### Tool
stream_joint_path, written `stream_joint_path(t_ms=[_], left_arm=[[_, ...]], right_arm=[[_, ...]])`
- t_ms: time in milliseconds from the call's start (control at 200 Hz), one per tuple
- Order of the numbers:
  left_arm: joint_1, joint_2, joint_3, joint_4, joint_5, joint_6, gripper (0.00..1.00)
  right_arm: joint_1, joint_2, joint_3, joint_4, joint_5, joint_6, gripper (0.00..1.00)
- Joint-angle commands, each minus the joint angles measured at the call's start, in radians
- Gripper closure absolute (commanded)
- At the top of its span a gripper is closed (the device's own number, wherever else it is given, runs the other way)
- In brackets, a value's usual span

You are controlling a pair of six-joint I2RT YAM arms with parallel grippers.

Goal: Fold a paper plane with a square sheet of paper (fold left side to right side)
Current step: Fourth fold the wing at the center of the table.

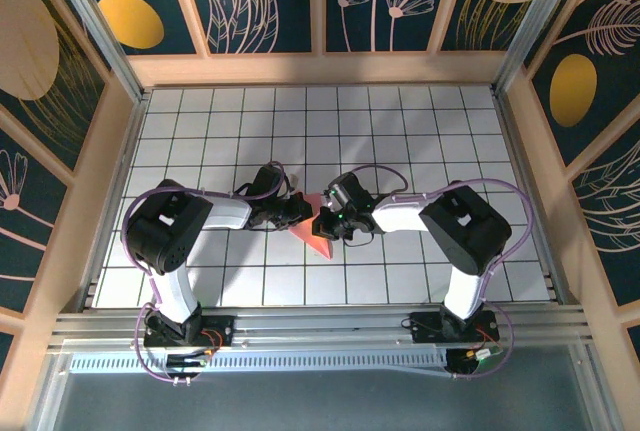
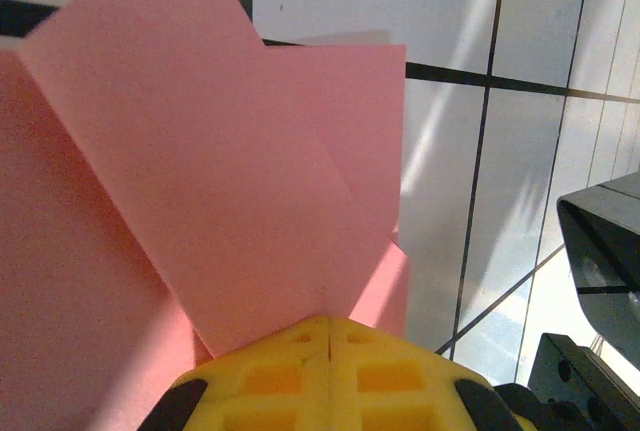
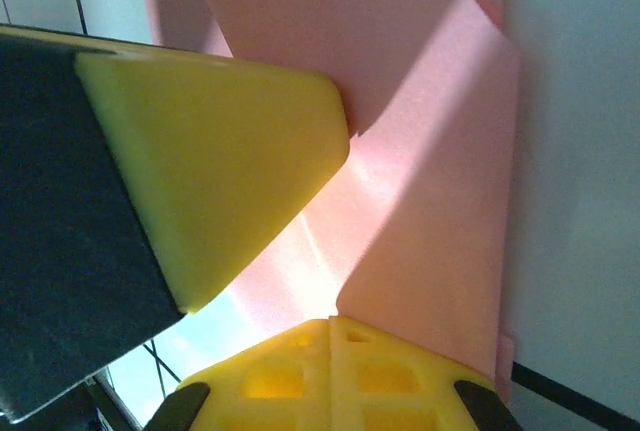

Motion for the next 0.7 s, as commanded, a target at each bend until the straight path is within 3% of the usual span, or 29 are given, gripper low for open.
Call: stream_joint_path(t_ms=[0, 696], left_arm=[[0.003, 0.045, 0.0, -0.076, -0.074, 0.016, 1.0], [0.003, 0.047, 0.012, -0.096, -0.088, 0.023, 1.0]], right_arm=[[0.033, -0.026, -0.051, -0.135, 0.001, -0.014, 1.0], [0.051, -0.167, -0.19, -0.178, 0.016, 0.038, 1.0]])
